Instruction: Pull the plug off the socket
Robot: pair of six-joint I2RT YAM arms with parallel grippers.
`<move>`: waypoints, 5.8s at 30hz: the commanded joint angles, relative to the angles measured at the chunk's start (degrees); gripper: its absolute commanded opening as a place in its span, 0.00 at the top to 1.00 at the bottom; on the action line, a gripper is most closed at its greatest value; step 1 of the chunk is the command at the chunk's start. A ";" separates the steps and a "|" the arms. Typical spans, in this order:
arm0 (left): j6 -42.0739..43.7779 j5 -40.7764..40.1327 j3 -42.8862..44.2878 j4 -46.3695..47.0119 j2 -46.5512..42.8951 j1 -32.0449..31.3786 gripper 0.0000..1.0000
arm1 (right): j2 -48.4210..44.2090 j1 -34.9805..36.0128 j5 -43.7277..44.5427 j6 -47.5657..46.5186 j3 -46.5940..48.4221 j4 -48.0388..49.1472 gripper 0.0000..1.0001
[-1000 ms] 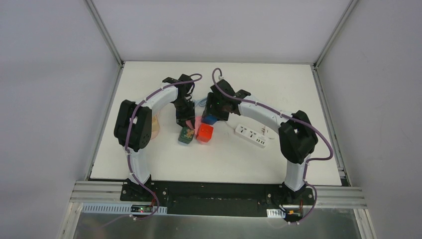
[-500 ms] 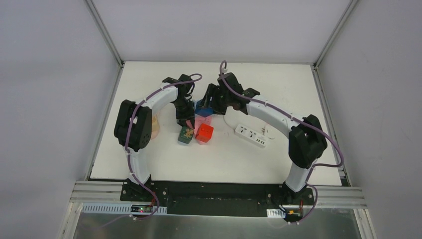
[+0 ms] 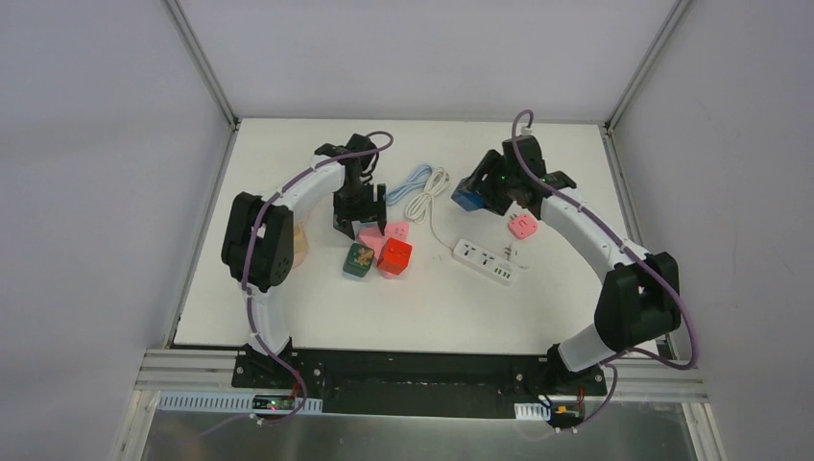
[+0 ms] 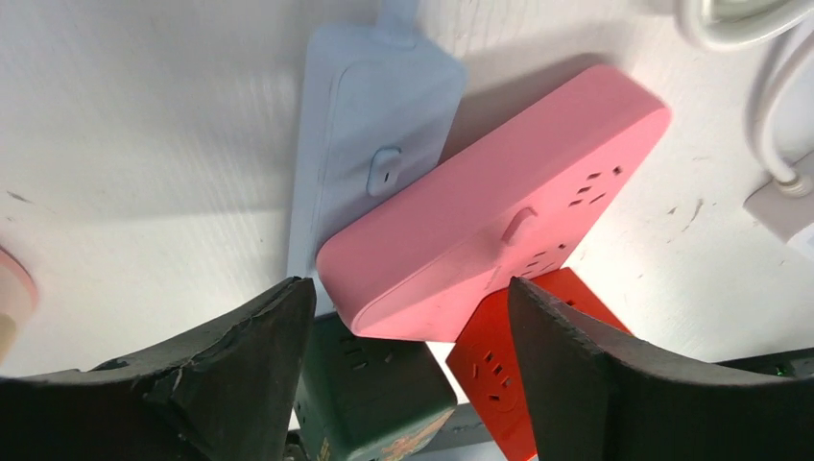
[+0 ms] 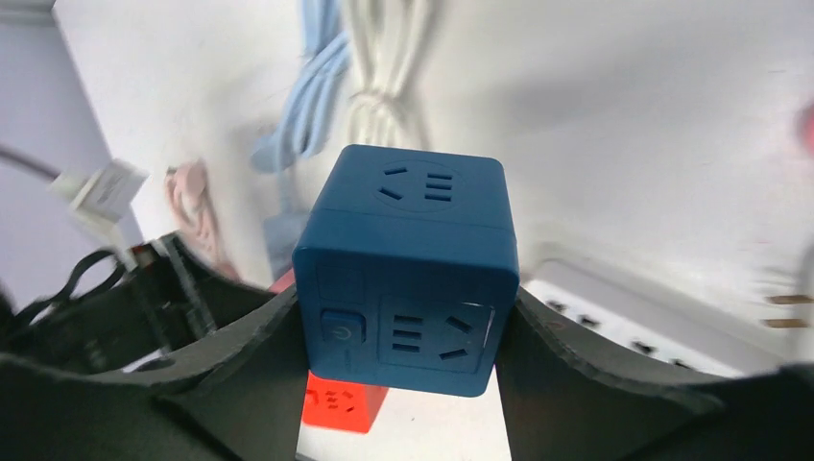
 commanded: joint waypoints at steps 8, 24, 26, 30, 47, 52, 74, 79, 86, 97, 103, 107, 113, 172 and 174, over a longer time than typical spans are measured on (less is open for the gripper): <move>2.56 -4.78 1.02 1.08 -6.89 -0.07 0.18 | 0.73 -10.57 -9.46 -0.01 -7.41 5.89 0.89; 3.96 -5.03 -4.32 4.89 -10.74 -0.95 0.24 | 5.32 -12.18 -5.28 -1.19 -10.50 7.28 0.46; 3.96 -6.06 -4.76 5.24 -11.24 -0.95 0.24 | 5.00 -12.16 -2.92 -1.55 -9.70 5.33 0.38; 3.63 -7.77 -5.90 5.88 -12.04 -0.95 0.23 | 3.97 -12.15 0.68 -2.22 -6.95 0.27 0.25; 1.77 -9.33 -8.75 9.30 -14.03 -0.95 0.23 | -12.01 4.65 11.59 6.33 -6.72 -6.29 0.00; 1.40 -5.89 -9.69 11.53 -13.39 -0.95 0.23 | -9.39 19.09 14.08 6.13 -9.78 0.79 0.00; 0.06 -3.93 -10.84 13.17 -12.62 -0.95 0.33 | 8.85 32.48 18.38 3.65 2.11 0.80 0.00; -0.69 -6.83 -10.31 11.35 -13.02 -0.82 0.35 | 12.63 32.46 18.33 4.00 5.36 0.50 0.02; -1.18 -5.13 -11.81 11.80 -14.16 -0.70 0.36 | 15.10 32.13 17.45 5.58 5.98 -0.48 0.21; -1.49 0.35 -13.34 12.49 -13.24 -0.60 0.42 | 10.38 29.86 21.43 7.05 1.45 -1.98 0.55; -1.65 3.66 -13.00 12.64 -11.37 -0.60 0.46 | 9.47 29.56 22.55 6.11 1.49 -2.75 0.50; -2.01 0.95 -11.72 10.25 -9.74 -0.60 0.46 | 10.18 29.56 21.01 5.95 2.77 -3.03 0.26; -2.00 -1.70 -9.86 8.74 -8.32 -0.60 0.42 | 10.67 28.85 19.17 7.60 3.40 -2.89 0.16; -2.89 -3.30 -12.58 5.34 -1.65 -0.61 0.63 | 8.67 25.56 4.96 1.75 7.06 7.45 1.00; -2.89 -3.28 -12.53 5.39 -1.49 -0.60 0.63 | 8.53 25.21 3.57 2.17 6.37 8.33 1.00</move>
